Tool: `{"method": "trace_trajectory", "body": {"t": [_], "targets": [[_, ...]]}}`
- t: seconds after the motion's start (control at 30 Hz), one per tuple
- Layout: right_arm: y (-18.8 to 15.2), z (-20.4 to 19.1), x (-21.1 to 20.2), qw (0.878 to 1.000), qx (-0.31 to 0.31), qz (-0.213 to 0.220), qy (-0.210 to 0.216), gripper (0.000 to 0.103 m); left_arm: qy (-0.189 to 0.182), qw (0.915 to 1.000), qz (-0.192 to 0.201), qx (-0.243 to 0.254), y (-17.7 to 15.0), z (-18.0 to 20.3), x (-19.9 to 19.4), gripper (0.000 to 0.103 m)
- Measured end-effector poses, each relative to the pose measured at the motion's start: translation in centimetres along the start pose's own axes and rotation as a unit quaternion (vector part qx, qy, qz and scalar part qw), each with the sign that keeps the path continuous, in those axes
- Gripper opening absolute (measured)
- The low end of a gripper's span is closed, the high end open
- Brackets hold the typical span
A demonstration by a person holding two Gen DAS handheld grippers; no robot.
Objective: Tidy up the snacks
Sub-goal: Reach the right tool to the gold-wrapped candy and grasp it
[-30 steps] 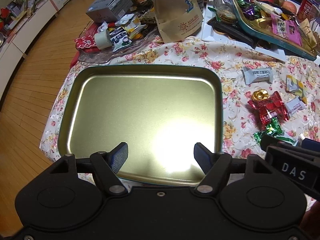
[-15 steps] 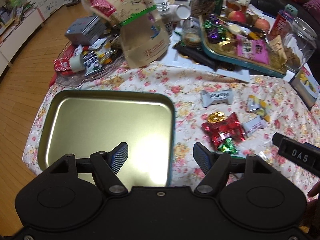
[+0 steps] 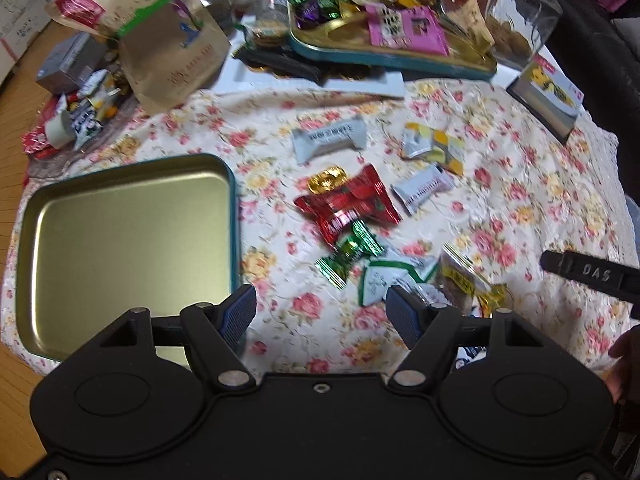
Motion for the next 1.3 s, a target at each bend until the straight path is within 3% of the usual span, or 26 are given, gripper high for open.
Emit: {"method": "trace_trajectory", "body": {"t": [0.1,0.33,0.53,0.8,0.97,1.17,1.2,1.3], "targets": [[-1.3,-0.5,0.9,0.999,-0.022,-0.024,0.014,0.072,0.004,1.0,-0.008,0.003,-0.2,0.3,0.4,0.07],[-3.5,-4.2,1.1,0.992,-0.125,-0.026,0.023,0.061,0.005,0.9998,-0.019,-0.005,-0.2,-0.1,1.1,0.066],[-4.1,-4.8,2.9,0.991,-0.115,-0.068,0.023,0.053,0.002,0.9996,-0.023,-0.016,0.0,-0.6,1.2,0.066],[-4.3,-4.5,4.5,0.992,-0.103,-0.066,0.016,0.056,-0.003,0.9991,-0.029,-0.032,0.2,-0.8,1.6,0.066],[-4.6,-5.1,4.7,0.991,-0.122,-0.051,0.014,0.062,-0.003,0.999,-0.032,-0.031,0.2,-0.7,1.7,0.066],[-4.7,-5.2,4.8,0.989,-0.136,-0.05,0.014,0.062,-0.003,0.9988,-0.032,-0.037,0.4,-0.8,1.8,0.066],[-4.8,-5.2,4.8,0.989,-0.139,-0.048,0.012,0.061,-0.002,0.9988,-0.032,-0.037,0.4,-0.8,1.8,0.066],[-4.8,-5.0,4.6,0.99,-0.134,-0.042,0.009,0.044,-0.005,0.9988,-0.03,-0.039,0.5,-0.8,1.8,0.066]]}}
Point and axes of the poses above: each gripper's, at about its wrist camera, not at the fingertips, and x roughly the way its jaws point, z to its right, y to its top, the point moved 1 cm from there along x, roughly the way its jaws point, and after that the axes turned 3 degrees about x, right-handed, at the moved point
